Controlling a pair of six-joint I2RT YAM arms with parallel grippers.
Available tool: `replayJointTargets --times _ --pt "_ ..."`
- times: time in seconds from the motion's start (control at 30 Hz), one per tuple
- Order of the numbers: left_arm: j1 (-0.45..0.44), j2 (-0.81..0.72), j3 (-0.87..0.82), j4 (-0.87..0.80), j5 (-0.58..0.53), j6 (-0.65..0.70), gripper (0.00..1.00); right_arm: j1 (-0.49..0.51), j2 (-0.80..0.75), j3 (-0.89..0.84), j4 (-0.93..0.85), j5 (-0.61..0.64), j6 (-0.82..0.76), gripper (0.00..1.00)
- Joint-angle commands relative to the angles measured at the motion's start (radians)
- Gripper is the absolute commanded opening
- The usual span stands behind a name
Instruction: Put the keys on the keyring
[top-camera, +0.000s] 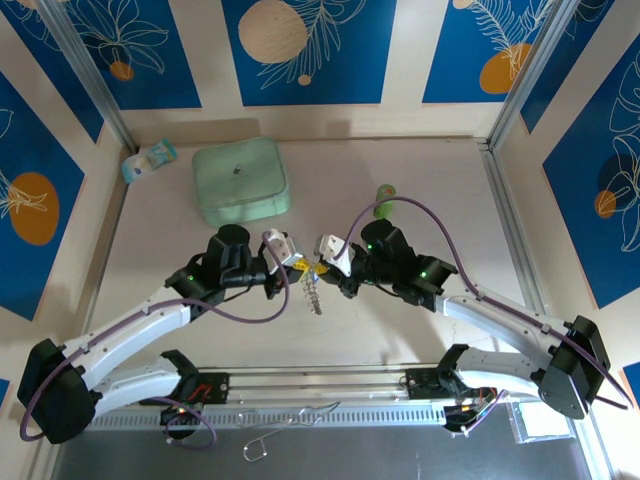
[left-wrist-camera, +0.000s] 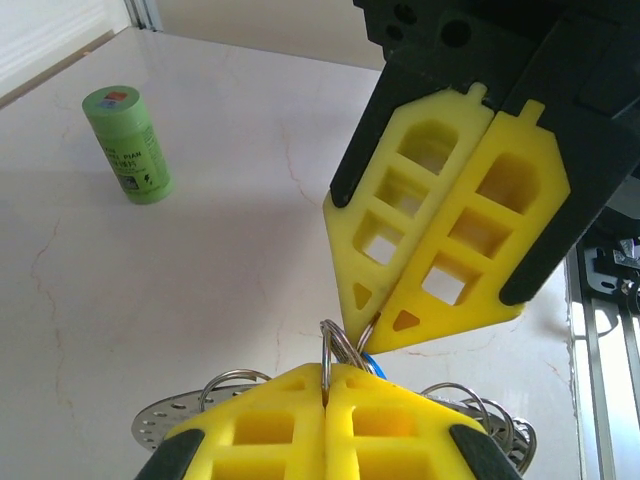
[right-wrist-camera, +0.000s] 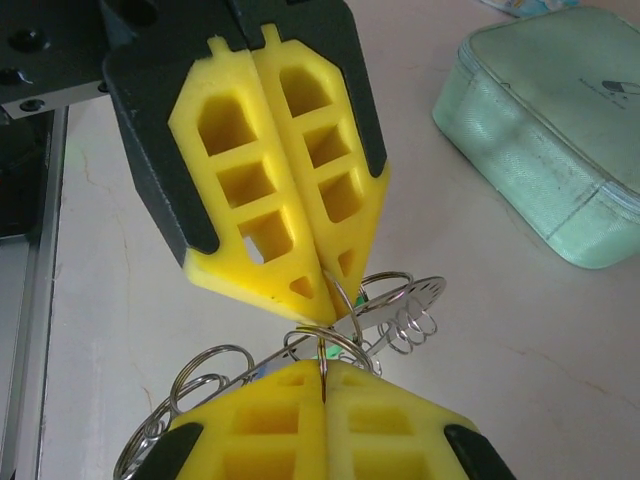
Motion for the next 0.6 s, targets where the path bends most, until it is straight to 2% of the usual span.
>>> replayJointTargets --times 0.0,0.17,0.4,0.47,0.57 --pt "-0.016 -0.004 0.040 0.005 -0.028 0.011 0.00 0.009 -0.007 0.022 -0.001 0.059 -0.002 0.00" --pt "-0.035 -0.035 0.001 0.057 -0.069 0.118 0.00 -0.007 -0.062 -0.038 -0.035 0.101 -0.098 0.00" --pt "-0.116 -0.084 -0.088 0.126 -0.145 0.458 0.00 -0.025 -0.094 -0.039 0.017 0.145 -0.089 0.00" --pt "-0.124 -0.090 -0.097 0.140 -0.147 0.486 0.00 -0.023 -0.085 -0.030 0.022 0.103 -0.095 0.00" --pt "-0.125 -0.085 -0.093 0.162 -0.163 0.452 0.00 -0.009 -0.066 -0.012 -0.013 0.046 -0.124 0.00"
